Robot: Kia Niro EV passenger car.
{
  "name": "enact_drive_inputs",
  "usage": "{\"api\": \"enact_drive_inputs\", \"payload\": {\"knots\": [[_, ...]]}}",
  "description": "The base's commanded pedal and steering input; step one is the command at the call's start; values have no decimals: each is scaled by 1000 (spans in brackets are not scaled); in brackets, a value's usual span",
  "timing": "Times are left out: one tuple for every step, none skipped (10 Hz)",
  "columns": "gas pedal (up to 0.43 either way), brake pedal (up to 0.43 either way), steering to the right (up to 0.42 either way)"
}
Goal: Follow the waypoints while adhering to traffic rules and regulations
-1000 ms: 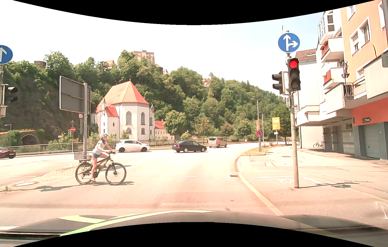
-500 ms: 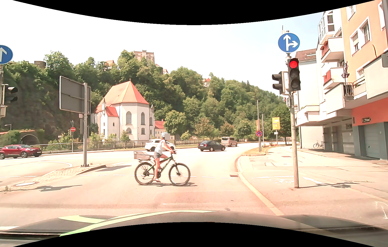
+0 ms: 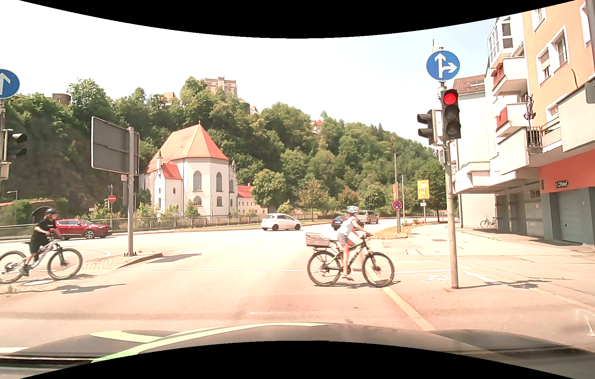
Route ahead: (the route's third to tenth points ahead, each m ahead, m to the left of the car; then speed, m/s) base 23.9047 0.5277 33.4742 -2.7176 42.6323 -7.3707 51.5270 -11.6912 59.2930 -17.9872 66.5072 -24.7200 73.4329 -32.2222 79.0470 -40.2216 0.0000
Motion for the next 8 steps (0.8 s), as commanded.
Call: {"api": "enact_drive_inputs", "payload": {"knots": [[0,317,40],[0,311,40],[0,311,40],[0,317,40],[0,311,40],[0,311,40],[0,317,40],[0,317,40]]}}
